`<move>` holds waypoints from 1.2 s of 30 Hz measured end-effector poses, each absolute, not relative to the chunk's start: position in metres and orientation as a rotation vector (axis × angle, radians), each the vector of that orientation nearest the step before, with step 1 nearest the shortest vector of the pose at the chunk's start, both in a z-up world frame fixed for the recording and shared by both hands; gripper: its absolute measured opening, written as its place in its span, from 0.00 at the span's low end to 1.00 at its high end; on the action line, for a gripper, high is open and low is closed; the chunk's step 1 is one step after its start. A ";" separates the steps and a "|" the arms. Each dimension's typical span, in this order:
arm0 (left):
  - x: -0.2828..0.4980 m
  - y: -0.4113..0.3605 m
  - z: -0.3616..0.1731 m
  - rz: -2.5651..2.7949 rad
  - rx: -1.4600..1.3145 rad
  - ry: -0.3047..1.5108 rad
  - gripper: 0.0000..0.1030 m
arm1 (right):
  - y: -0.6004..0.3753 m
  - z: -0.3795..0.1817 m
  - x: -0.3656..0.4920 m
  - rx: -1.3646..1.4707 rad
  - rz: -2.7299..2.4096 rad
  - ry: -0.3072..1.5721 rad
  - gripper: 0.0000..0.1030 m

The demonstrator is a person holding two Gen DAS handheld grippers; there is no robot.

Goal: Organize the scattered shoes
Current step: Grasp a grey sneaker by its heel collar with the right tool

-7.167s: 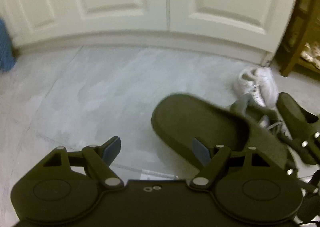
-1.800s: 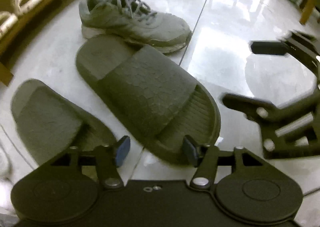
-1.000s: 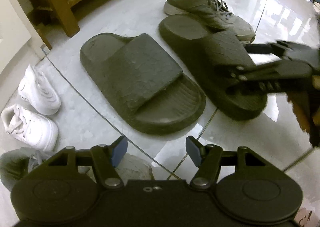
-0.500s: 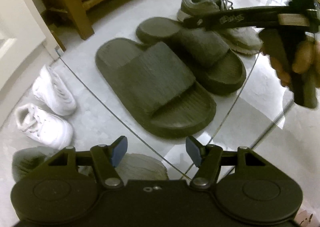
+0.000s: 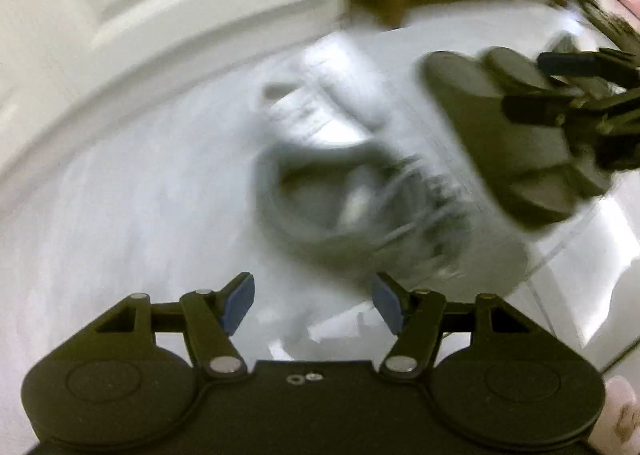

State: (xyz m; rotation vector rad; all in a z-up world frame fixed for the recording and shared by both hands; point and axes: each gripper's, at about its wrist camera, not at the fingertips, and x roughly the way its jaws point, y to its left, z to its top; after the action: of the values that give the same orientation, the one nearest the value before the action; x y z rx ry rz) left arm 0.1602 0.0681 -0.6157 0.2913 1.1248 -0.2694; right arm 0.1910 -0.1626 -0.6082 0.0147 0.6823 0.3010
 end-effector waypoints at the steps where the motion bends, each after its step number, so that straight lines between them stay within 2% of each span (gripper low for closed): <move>1: 0.161 0.072 -0.620 -0.264 0.266 1.143 0.63 | -0.156 -0.608 0.200 0.007 0.313 0.706 0.94; 4: 0.161 0.077 -0.627 -0.291 0.229 1.162 0.63 | -0.129 -0.615 0.231 -0.065 0.324 0.779 0.93; 6: 0.162 0.075 -0.627 -0.317 0.227 1.149 0.63 | -0.109 -0.626 0.249 -0.146 0.306 0.849 0.87; 9: 0.165 0.075 -0.624 -0.350 0.221 1.128 0.63 | -0.088 -0.650 0.265 -0.143 0.326 1.006 0.73; 12: 0.166 0.074 -0.625 -0.358 0.238 1.115 0.63 | -0.081 -0.671 0.265 -0.084 0.318 1.074 0.54; 13: 0.167 0.074 -0.626 -0.354 0.236 1.121 0.63 | -0.082 -0.676 0.265 -0.045 0.331 1.081 0.35; 17: 0.169 0.073 -0.632 -0.336 0.187 1.175 0.63 | -0.080 -0.680 0.254 -0.011 0.357 1.037 0.24; 22: 0.172 0.069 -0.629 -0.329 0.131 1.192 0.63 | -0.095 -0.677 0.245 0.110 0.328 0.999 0.19; 33: 0.173 0.025 -0.602 -0.376 0.164 1.185 0.63 | -0.167 -0.634 0.194 0.345 0.155 0.847 0.18; 36: 0.178 -0.011 -0.585 -0.434 0.235 1.175 0.63 | -0.191 -0.617 0.184 0.425 0.095 0.805 0.18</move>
State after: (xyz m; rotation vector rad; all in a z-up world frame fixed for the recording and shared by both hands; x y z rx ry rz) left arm 0.1775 -0.0107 -0.5850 0.2348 1.1750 -0.4340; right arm 0.1840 -0.1913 -0.6172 0.4246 0.8049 0.0949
